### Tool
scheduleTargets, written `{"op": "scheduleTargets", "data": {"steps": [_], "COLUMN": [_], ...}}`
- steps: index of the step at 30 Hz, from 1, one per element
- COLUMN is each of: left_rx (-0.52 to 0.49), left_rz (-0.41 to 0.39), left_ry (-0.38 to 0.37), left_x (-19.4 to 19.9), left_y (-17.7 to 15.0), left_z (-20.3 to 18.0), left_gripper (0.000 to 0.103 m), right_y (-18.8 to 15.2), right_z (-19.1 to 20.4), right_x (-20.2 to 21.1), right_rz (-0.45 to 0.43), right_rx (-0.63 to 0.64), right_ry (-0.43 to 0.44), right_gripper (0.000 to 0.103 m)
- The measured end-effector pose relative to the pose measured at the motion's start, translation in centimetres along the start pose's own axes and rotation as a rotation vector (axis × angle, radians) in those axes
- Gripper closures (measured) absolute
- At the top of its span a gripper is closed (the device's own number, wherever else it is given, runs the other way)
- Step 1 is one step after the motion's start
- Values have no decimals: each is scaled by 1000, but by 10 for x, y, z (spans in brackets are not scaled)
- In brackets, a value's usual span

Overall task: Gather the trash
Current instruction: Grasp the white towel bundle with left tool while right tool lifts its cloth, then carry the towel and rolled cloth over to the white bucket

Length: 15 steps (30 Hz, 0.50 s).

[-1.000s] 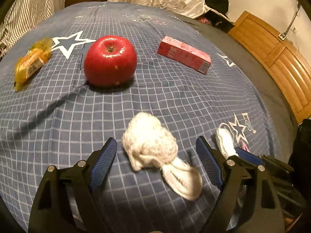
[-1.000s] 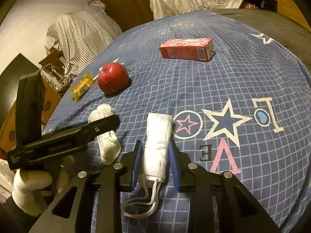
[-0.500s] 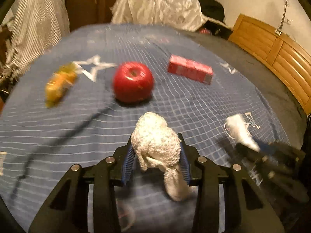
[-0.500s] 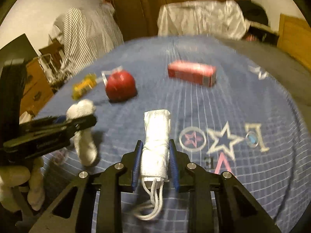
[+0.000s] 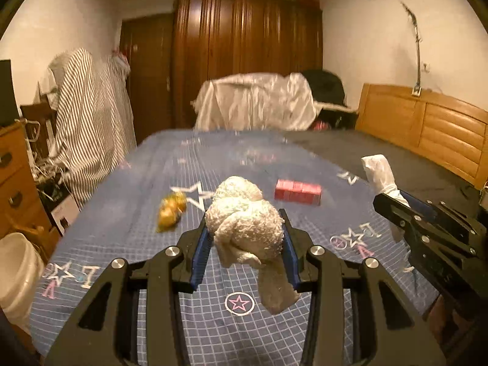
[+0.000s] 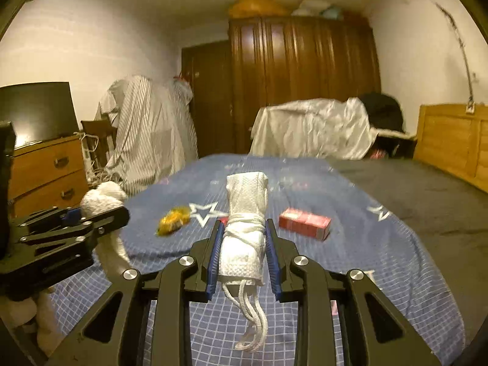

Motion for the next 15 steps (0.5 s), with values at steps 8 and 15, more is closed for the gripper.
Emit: {"op": "scheduleTargets", "data": {"steps": [8, 15], "left_rx": [23, 39], "left_rz": [-66, -74], "left_ry": [24, 33], "left_x": [26, 33], "left_y": [8, 11], "left_z": [2, 11], "left_gripper": [63, 63], "right_y": [11, 15], "right_z": [11, 24], "right_x": [39, 48], "right_rz": [-41, -34], "right_rx": [6, 12], "right_ry": [-24, -9], "right_gripper": [75, 75]}}
Point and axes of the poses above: each gripper's, at about its wrist camera, not at the fingertips, and x roughly against the way its jaws point, z to its left, y to its top, the point moved 9 cm from there along -x, roughly the way its jaws point, and after that the axes turned 6 degrees about -z, right-handed, at the moved point
